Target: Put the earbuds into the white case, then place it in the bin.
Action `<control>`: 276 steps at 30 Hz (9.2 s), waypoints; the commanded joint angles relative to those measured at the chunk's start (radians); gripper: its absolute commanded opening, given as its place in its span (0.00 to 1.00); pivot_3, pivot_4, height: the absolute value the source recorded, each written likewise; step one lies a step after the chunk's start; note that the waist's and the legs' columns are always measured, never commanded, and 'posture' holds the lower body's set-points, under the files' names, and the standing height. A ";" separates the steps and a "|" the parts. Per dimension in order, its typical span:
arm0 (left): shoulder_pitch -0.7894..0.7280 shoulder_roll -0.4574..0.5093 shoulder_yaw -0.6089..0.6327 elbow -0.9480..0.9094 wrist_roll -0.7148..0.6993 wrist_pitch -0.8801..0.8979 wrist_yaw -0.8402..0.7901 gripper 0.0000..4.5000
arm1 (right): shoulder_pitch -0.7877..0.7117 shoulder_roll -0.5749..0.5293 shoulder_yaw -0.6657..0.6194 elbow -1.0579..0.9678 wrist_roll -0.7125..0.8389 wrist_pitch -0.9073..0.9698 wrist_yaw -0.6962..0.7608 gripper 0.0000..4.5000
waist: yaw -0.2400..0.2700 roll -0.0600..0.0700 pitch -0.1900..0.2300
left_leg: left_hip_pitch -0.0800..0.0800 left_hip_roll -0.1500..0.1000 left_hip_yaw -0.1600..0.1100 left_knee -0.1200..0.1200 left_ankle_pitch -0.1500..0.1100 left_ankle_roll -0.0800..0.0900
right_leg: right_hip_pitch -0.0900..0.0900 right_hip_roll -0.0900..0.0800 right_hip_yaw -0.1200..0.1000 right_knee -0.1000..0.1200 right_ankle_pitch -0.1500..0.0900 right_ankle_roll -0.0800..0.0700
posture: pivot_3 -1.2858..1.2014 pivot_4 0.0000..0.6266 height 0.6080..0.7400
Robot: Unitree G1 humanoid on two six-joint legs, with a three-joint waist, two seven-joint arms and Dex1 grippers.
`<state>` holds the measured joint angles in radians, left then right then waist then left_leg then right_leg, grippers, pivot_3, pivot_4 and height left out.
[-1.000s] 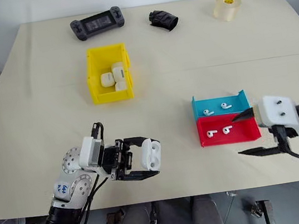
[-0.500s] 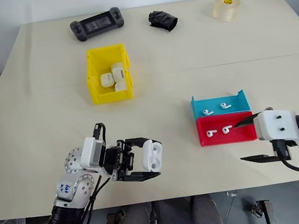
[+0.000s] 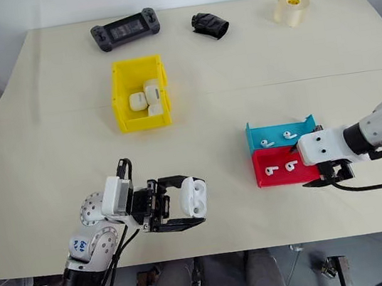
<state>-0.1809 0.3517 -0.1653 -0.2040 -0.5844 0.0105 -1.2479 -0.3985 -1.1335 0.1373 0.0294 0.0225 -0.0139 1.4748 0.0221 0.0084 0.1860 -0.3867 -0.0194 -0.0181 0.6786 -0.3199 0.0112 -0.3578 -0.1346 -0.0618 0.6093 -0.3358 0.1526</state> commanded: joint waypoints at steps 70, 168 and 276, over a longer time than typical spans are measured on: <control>-0.167 -0.006 0.060 0.109 -0.056 0.098 -0.036 0.62 | 0.305 0.650 -0.242 -0.745 0.889 0.462 -0.756 0.11 | 0.002 0.001 0.001 | -0.001 -0.001 -0.002 -0.001 0.000 0.000 | -0.001 0.000 -0.001 0.005 0.000 0.000 | 0.52 0.24 1.00; -0.206 -0.121 0.129 0.052 -0.097 0.171 0.046 0.62 | 0.251 0.534 -0.154 -0.541 0.780 0.389 -0.596 0.11 | 0.001 0.000 0.001 | 0.000 -0.001 -0.001 -0.005 0.000 0.000 | -0.002 0.001 0.000 0.003 0.000 0.000 | 0.52 0.24 1.00; 0.051 -0.052 0.057 -0.043 -0.086 0.033 -0.025 0.62 | 0.046 0.094 0.072 -0.242 0.042 0.314 -0.204 0.31 | 0.002 0.000 0.002 | 0.000 0.000 0.000 -0.003 0.000 0.000 | 0.000 0.000 -0.001 -0.003 0.000 0.000 | 0.52 0.24 1.00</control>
<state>-0.1395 0.2932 -0.1170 -0.2302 -0.6589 0.0604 -1.2649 -0.3530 -1.0462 0.2146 -0.1950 0.0693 0.2904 1.2740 0.0236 0.0087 0.1875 -0.3869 -0.0195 -0.0182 0.6756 -0.3198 0.0112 -0.3578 -0.1343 -0.0623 0.6064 -0.3354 0.1529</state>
